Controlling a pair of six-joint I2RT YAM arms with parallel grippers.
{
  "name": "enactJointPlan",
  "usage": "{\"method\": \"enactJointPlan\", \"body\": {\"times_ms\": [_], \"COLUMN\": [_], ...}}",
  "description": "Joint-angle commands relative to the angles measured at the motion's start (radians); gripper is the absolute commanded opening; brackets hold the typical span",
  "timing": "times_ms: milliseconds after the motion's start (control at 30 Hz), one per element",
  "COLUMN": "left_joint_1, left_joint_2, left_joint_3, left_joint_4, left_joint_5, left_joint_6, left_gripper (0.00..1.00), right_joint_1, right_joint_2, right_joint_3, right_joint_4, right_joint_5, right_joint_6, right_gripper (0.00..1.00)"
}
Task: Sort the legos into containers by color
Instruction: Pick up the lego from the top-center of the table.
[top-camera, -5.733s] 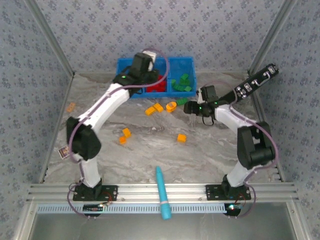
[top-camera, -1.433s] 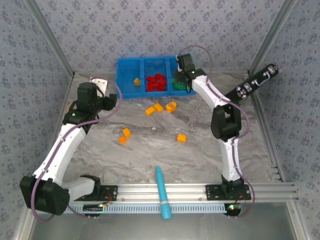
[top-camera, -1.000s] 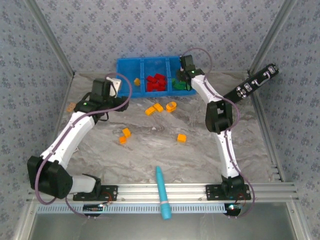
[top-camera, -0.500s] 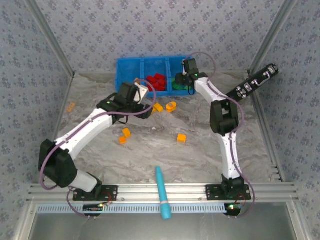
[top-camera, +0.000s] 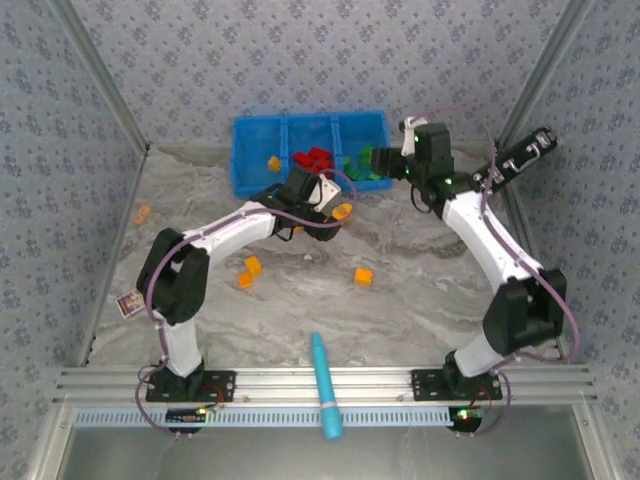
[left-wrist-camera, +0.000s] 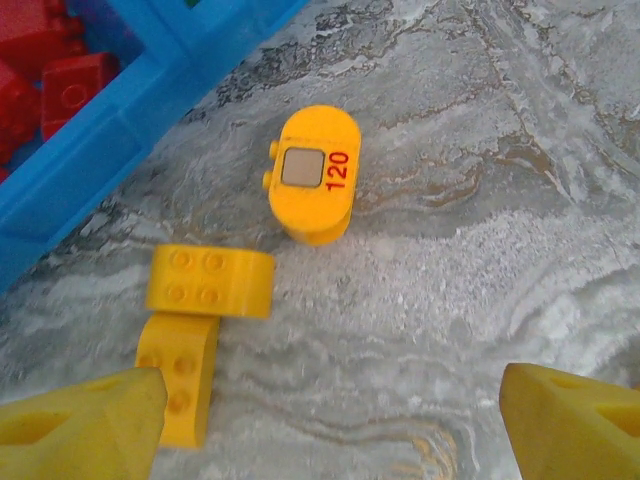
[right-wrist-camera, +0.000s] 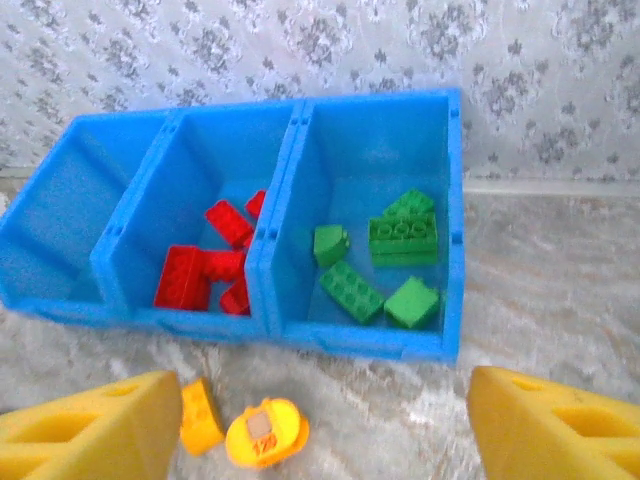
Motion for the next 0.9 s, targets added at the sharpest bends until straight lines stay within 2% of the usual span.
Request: {"method": "enactJointPlan", "body": {"times_ms": [0, 233, 533, 867], "left_joint_1": [0.000, -0.001, -0.005, -0.015], "left_joint_2": [0.068, 0.201, 0.337, 0.470], "left_joint_3": [0.107, 0.257, 0.411, 0.580], "left_joint_4": [0.022, -0.033, -0.108, -0.195], "left_joint_5": [0.039, 0.040, 0.040, 0.004], "left_joint_6": [0.041, 0.043, 0.011, -0.009], "left_gripper": [0.86, 0.86, 0.85, 0.83], "right_joint_1": [0.010, 0.009, 0.009, 0.008], "right_joint_2": [-0.094, -0.274, -0.443, -0.505], "right_joint_3": [-0.117, -0.342, -0.537, -0.644], "right_joint_4": [-0.064, -0.147, -0.172, -0.195], "right_joint_5": [0.029, 0.005, -0.032, -0.066], "right_joint_6": [0.043, 0.071, 0.105, 0.173], "right_gripper": [0.83, 0.98, 0.99, 0.99]}}
